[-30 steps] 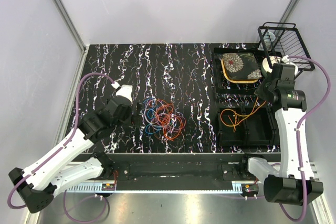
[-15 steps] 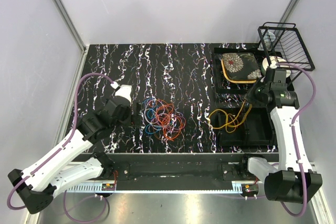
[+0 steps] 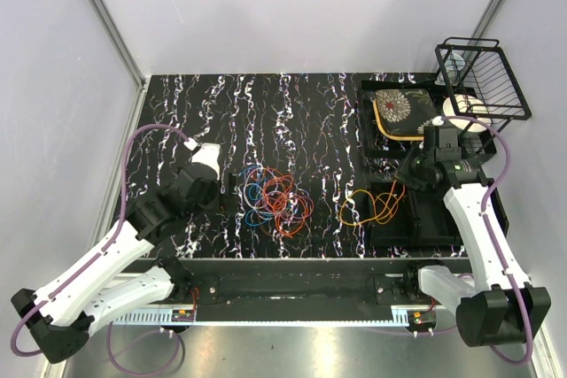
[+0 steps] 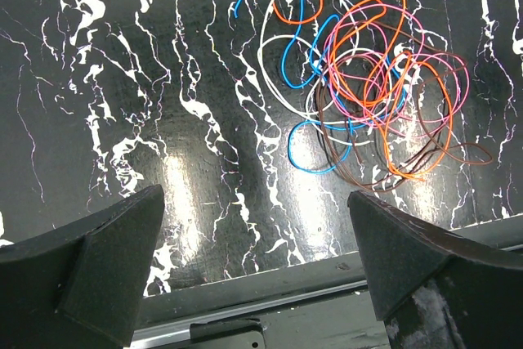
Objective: Untangle the cables
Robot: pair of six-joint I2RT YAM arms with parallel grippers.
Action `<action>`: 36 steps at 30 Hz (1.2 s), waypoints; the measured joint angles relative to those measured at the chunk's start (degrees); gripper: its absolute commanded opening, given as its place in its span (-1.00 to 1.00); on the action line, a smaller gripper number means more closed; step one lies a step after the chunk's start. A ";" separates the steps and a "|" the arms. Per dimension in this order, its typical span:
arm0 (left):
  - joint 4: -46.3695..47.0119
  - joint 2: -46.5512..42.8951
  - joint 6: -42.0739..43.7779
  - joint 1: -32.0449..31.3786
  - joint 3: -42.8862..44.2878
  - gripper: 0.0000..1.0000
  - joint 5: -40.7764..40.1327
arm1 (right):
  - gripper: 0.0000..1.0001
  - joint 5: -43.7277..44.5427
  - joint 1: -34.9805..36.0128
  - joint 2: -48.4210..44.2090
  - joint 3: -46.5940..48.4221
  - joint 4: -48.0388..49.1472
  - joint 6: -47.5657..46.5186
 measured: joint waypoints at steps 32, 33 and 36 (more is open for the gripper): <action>23.67 51.78 -7.98 -22.51 29.77 0.34 15.93 | -1.00 24.76 -11.41 -2.36 12.81 -10.60 -5.88; 23.85 53.11 -8.02 -22.86 30.88 0.33 16.37 | -1.00 24.74 -11.74 -2.23 12.81 -10.60 -5.90; 24.13 56.63 -8.04 -23.56 34.99 0.32 17.44 | -1.00 24.76 -12.26 -1.95 12.81 -10.58 -5.90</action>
